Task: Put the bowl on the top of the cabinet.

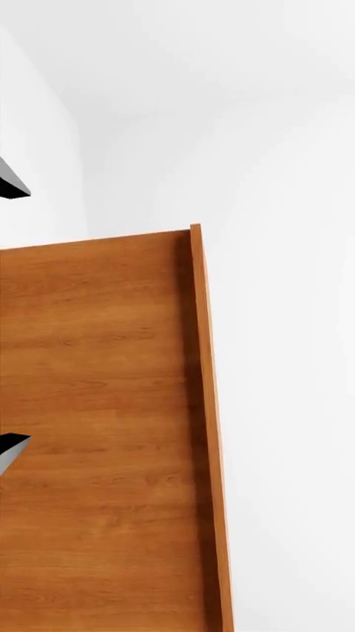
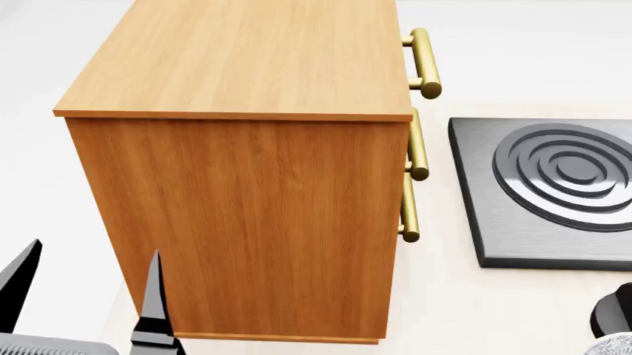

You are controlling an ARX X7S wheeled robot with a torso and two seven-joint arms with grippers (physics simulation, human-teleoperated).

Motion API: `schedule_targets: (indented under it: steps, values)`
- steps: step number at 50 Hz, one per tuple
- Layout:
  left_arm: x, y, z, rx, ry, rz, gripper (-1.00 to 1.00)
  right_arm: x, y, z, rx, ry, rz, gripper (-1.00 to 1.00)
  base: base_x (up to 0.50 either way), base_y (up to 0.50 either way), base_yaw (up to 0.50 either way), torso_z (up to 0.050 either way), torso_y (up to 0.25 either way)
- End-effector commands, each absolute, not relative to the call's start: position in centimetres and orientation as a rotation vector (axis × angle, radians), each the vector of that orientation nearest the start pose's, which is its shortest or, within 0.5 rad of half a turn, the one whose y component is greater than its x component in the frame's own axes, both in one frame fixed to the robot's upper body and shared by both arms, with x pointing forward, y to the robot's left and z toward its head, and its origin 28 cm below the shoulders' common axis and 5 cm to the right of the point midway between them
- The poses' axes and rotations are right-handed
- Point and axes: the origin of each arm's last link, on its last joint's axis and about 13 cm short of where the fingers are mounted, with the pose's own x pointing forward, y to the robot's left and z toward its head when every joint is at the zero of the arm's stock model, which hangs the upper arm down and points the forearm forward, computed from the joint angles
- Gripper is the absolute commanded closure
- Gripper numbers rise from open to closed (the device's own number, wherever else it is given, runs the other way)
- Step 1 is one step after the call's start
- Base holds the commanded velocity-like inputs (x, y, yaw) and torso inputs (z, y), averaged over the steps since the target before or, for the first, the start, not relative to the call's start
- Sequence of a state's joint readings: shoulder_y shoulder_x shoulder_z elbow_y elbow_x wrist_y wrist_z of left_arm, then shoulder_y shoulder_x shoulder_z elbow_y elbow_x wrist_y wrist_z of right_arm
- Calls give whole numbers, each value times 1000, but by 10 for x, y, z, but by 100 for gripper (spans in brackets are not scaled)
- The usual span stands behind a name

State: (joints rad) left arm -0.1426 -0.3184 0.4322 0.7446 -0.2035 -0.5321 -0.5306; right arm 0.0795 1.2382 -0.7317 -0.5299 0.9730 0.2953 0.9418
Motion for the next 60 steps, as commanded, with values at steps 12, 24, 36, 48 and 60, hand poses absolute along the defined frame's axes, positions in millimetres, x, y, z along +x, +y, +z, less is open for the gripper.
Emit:
schedule_targets:
  steps: [12, 24, 36, 48, 60]
  values:
    - [186, 170, 135, 77, -248, -34, -100, 138, -200, 91, -445, 450, -161, -100, 0, 0, 0, 0, 0]
    - [186, 170, 135, 76, -249, -32, -100, 139, -199, 90, -444, 452, -162, -100, 0, 0, 0, 0, 0]
    - [186, 170, 134, 77, -246, -32, -100, 139, -199, 88, -443, 455, -162, -100, 0, 0, 0, 0, 0]
    - [187, 171, 133, 78, -243, -31, -100, 141, -199, 87, -443, 456, -159, -100, 0, 0, 0, 0, 0]
    - [186, 170, 133, 78, -247, -32, -100, 141, -199, 87, -441, 457, -162, -100, 0, 0, 0, 0, 0]
